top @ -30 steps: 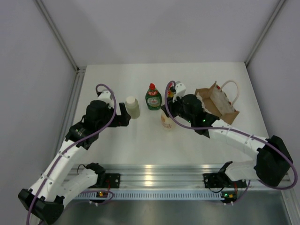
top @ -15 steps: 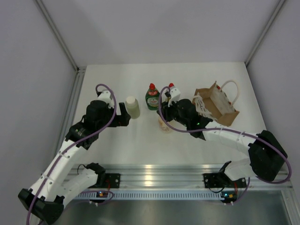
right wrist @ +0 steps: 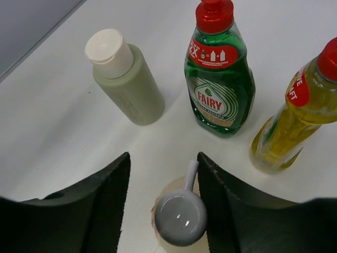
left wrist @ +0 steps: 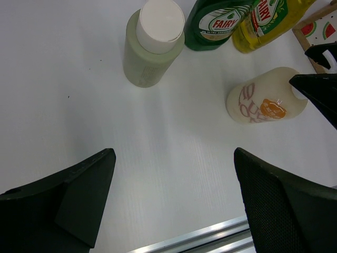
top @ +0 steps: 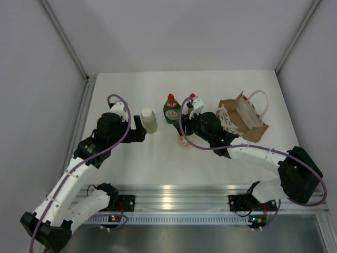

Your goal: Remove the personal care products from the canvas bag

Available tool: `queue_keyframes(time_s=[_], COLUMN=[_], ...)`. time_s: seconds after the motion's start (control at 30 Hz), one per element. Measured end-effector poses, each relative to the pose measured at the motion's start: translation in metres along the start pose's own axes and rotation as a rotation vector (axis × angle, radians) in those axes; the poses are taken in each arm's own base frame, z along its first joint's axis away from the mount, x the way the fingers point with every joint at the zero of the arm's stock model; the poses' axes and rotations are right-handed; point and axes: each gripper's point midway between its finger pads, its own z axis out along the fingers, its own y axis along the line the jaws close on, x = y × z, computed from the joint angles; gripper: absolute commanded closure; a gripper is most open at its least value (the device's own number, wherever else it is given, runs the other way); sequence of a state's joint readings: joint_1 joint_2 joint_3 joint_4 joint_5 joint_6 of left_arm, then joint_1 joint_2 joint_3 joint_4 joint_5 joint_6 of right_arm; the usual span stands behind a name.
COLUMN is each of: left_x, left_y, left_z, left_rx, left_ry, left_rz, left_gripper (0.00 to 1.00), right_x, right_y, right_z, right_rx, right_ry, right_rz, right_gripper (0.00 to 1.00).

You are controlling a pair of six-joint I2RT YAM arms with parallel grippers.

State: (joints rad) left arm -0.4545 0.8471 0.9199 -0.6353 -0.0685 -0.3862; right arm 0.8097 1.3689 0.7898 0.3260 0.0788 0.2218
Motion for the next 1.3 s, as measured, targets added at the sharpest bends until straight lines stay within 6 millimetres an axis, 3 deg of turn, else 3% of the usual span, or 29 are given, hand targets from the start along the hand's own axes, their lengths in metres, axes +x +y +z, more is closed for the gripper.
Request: queue_keyframes(time_s=[0.1, 0.23, 0.27, 0.3, 0.37, 0.6, 0.77, 1.13, 1.3], left_x=[0.0, 0.0, 0.0, 0.0, 0.0, -0.002, -0.006, -0.033, -0.042], left_y=[0.0, 0.0, 0.0, 0.0, 0.001, 0.005, 0.013, 0.045, 0.064], left_z=[0.0, 0.0, 0.0, 0.0, 0.0, 0.0, -0.001, -0.027, -0.041], left_rx=[0.0, 0.0, -0.001, -0.001, -0.004, -0.026, -0.071, -0.24, -0.342], left_ry=[0.0, 0.0, 0.0, 0.0, -0.001, -0.011, -0.035, -0.205, -0.271], left_rz=[0.0, 0.0, 0.0, 0.0, 0.0, 0.0, -0.003, -0.031, -0.046], left_gripper=[0.02, 0.02, 0.02, 0.02, 0.02, 0.02, 0.02, 0.02, 0.02], right_x=[-0.005, -0.007, -0.007, -0.008, -0.011, -0.04, -0.055, -0.108, -0.099], right_y=[0.0, -0.001, -0.002, -0.003, -0.007, -0.025, -0.036, -0.065, -0.082], right_z=[0.001, 0.001, 0.001, 0.001, -0.001, -0.013, -0.034, -0.112, -0.149], right_rx=[0.001, 0.008, 0.013, 0.019, 0.037, 0.155, 0.217, 0.426, 0.528], right_ry=[-0.022, -0.029, -0.03, -0.032, -0.037, -0.072, -0.08, -0.147, -0.106], right_rz=[0.001, -0.007, -0.009, -0.01, -0.023, -0.09, -0.127, -0.089, -0.052], right_gripper=[0.3, 0.27, 0.22, 0.08, 0.0, 0.01, 0.0, 0.01, 0.0])
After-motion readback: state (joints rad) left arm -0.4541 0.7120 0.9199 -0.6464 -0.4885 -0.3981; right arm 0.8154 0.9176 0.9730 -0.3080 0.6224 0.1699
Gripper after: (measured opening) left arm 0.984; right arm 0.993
